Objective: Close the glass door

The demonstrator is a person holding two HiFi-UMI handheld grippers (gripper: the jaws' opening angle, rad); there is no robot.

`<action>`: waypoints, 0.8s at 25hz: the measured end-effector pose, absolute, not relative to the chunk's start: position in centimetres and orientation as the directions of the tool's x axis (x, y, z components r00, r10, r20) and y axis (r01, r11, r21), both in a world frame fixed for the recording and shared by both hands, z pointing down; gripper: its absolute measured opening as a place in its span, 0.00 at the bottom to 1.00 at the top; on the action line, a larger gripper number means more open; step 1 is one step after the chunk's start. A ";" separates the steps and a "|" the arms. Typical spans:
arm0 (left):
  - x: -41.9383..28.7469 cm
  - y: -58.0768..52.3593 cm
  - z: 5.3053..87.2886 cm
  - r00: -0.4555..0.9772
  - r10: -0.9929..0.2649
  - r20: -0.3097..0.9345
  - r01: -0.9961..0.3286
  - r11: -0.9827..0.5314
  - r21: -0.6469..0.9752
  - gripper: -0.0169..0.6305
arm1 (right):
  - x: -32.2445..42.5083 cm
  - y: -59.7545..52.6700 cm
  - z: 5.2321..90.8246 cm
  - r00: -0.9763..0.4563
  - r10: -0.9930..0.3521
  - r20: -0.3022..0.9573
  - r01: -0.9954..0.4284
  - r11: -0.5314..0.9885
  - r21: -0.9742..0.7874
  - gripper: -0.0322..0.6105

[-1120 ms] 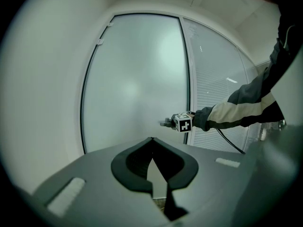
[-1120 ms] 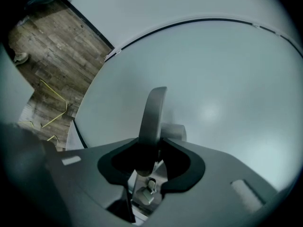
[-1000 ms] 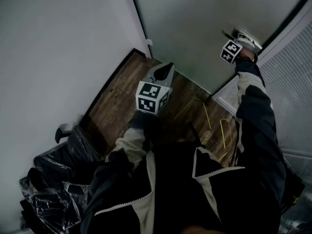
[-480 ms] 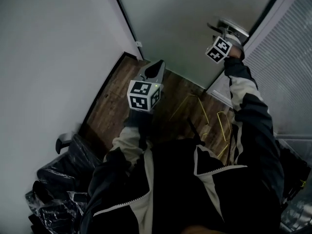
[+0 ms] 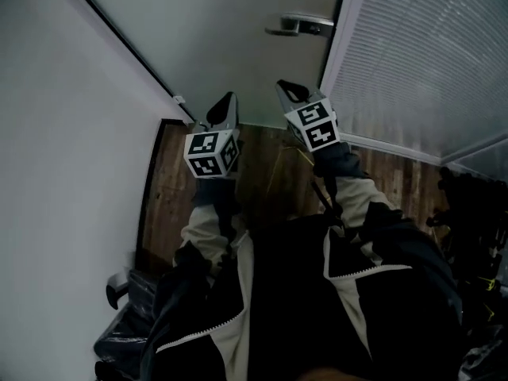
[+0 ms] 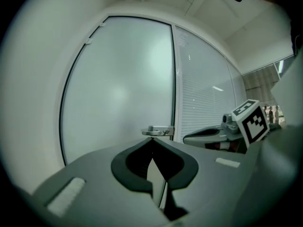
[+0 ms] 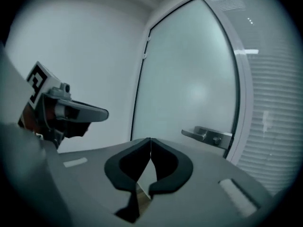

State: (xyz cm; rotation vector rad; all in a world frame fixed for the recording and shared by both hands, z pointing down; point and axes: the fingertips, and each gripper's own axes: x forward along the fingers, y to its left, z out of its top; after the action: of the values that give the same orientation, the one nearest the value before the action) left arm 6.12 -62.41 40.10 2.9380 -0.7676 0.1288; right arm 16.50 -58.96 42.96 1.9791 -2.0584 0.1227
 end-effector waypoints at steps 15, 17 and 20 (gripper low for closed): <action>10.0 -57.9 41.6 0.928 -0.351 0.124 -0.363 -0.927 0.094 0.03 | 17.8 -52.2 42.9 0.125 -0.961 0.246 -0.992 -0.120 0.035 0.05; 10.2 -57.8 41.8 0.928 -0.351 0.127 -0.364 -0.926 0.099 0.03 | 18.0 -52.2 43.0 0.124 -0.961 0.248 -0.992 -0.119 0.036 0.05; 10.3 -57.9 42.2 0.926 -0.355 0.131 -0.369 -0.924 0.102 0.03 | 18.5 -52.3 43.0 0.125 -0.960 0.249 -0.992 -0.120 0.034 0.05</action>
State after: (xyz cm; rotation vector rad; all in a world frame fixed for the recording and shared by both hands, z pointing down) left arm 10.35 -57.94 42.16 2.9593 -0.5584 0.1663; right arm 18.48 -52.33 43.03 2.2036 -1.9450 0.2452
